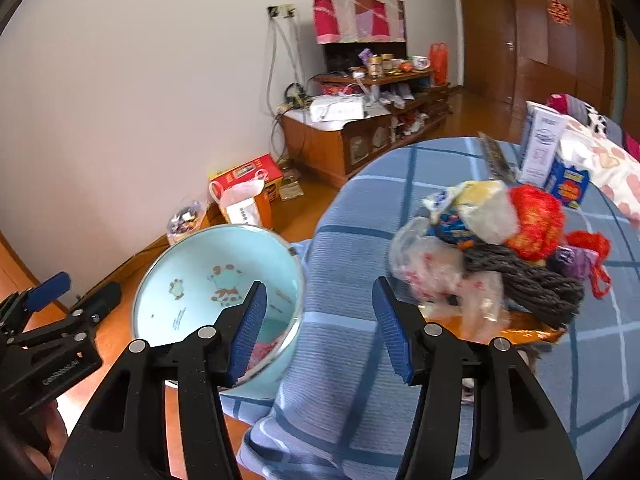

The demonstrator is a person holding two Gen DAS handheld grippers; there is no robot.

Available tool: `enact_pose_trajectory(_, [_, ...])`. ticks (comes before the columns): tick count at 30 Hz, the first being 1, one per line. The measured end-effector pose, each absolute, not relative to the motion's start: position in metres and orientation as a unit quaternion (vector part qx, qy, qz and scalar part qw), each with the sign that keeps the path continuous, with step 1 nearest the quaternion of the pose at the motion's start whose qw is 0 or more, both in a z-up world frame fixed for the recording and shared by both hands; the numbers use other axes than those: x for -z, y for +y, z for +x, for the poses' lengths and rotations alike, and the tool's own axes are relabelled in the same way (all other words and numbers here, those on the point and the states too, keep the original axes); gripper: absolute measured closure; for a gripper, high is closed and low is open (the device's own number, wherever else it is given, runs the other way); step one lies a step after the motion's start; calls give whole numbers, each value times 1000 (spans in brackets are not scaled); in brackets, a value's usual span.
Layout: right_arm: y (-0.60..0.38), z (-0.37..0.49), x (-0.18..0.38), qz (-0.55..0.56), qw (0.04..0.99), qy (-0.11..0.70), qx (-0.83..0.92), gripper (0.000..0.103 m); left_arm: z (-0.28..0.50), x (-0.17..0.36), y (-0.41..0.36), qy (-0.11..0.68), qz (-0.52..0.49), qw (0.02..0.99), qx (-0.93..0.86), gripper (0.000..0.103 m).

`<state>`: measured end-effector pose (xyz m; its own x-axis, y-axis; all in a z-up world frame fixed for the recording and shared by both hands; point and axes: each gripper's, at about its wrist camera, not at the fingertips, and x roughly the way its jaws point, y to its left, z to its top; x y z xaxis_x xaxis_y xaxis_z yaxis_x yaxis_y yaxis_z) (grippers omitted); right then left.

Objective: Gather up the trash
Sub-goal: 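Carry the red mesh sleeve over the light-blue bin and open the left gripper, then grasp the red plastic bag with the right gripper while the left gripper reaches the yellow bag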

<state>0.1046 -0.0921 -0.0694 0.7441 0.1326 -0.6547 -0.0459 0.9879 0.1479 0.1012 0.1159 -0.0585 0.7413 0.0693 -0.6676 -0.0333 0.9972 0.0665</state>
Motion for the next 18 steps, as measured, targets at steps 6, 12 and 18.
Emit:
enact_pose_trajectory(6, [-115,91,60,76,939,334,-24,43,94,51,105,349,27,937,-22,13])
enact_pose_trajectory(12, [-148,72,60,100,941,325,13,43,88,51,82,350,37,936,8,13])
enact_pose_trajectory(18, [-184,54,68,125,937,322,50,43,81,51,57,349,49,935,35,13])
